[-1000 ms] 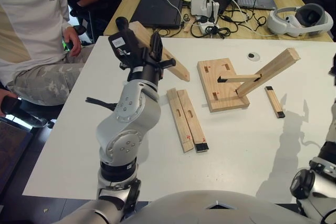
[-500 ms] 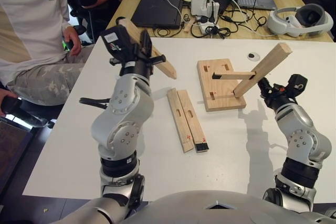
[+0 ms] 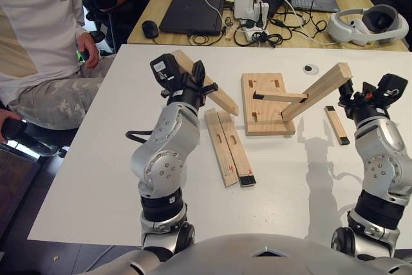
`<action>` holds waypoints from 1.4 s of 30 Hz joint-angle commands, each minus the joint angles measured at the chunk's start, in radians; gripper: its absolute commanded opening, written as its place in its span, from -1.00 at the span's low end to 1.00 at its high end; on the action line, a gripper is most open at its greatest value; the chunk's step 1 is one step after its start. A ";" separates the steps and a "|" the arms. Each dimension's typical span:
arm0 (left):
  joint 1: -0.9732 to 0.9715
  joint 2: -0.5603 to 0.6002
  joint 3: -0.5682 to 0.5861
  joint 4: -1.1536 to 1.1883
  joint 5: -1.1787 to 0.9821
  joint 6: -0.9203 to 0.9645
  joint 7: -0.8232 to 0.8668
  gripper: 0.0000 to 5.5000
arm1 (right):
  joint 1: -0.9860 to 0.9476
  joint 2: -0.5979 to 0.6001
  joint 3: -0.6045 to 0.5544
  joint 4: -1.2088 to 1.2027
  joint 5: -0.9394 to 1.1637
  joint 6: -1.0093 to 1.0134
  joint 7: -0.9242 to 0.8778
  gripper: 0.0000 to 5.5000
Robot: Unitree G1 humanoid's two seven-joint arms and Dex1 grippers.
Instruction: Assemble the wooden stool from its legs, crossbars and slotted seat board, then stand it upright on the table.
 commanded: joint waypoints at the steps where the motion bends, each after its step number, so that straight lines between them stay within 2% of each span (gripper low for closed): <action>1: 0.038 -0.220 0.031 0.050 -0.091 -0.053 0.059 -0.63 | -0.029 0.005 -0.013 0.017 0.009 -0.010 -0.013 0.30; 11: 0.064 -0.299 -0.075 0.167 -0.234 -0.173 0.108 -0.63 | -0.056 0.068 -0.063 0.015 0.072 0.003 -0.073 0.30; 22: 0.048 -0.157 -0.219 0.181 -0.053 -0.307 0.146 -0.63 | -0.060 0.088 -0.057 -0.002 0.095 0.014 -0.101 0.30; 30: 0.104 -0.164 -0.316 0.097 -0.059 -0.272 0.209 -0.63 | -0.058 0.072 -0.061 -0.003 0.094 0.005 -0.105 0.30; 42: 0.110 -0.120 -0.306 0.116 -0.029 -0.286 0.230 -0.63 | -0.061 0.075 -0.045 -0.003 0.080 -0.011 -0.104 0.30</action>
